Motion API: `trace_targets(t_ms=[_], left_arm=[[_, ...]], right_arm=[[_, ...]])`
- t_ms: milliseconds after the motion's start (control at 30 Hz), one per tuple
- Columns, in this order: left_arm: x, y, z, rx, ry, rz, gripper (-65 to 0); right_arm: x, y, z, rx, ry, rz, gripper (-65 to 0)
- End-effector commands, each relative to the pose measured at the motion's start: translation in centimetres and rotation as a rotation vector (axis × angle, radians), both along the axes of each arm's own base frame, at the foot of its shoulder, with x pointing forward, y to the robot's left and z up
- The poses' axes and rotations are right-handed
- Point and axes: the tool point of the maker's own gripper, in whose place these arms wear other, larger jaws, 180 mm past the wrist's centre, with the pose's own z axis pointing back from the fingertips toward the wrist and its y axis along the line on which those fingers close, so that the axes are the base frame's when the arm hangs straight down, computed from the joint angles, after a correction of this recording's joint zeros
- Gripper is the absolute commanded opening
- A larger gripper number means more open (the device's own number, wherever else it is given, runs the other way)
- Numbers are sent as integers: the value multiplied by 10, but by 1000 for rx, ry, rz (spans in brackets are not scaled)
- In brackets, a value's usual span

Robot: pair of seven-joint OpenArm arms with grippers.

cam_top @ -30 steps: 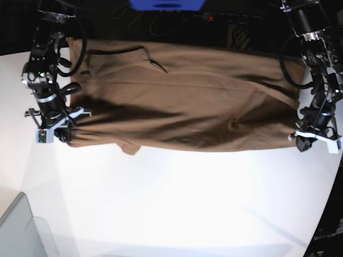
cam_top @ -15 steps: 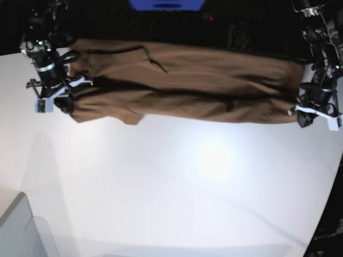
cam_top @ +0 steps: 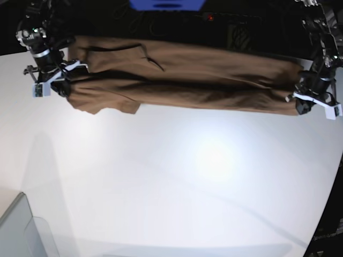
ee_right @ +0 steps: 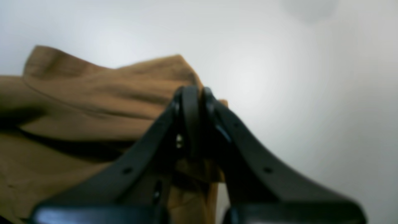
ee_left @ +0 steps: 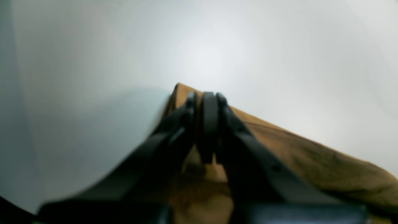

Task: Layout the t-shirt on the table in an organized manner, then fold the t-shirt properly
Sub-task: 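Fold the hem edge over toward the collar with both grippers, then release the folded hem and reposition the right gripper at the shirt's end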

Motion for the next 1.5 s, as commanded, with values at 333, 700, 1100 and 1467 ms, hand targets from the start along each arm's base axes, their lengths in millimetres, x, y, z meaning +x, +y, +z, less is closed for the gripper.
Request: trace_targets(t_ms=[333,700,1100,1467], left_arm=[[-20,27,-33,23,111,39,-648],[-24,6,-74,-38,211,1,-645],[-27,20,-89,-43,258,29,-494],[-30,19,-90,-51,260,33,-418]], right_arm=[[-12,-8,-30,33,66,-26,-650],[-14,-5,-35,41,80,-25,-650],[27,-12,-30,-61,51,0,-494],[3,-33,30,-112,-71,-139,-323]])
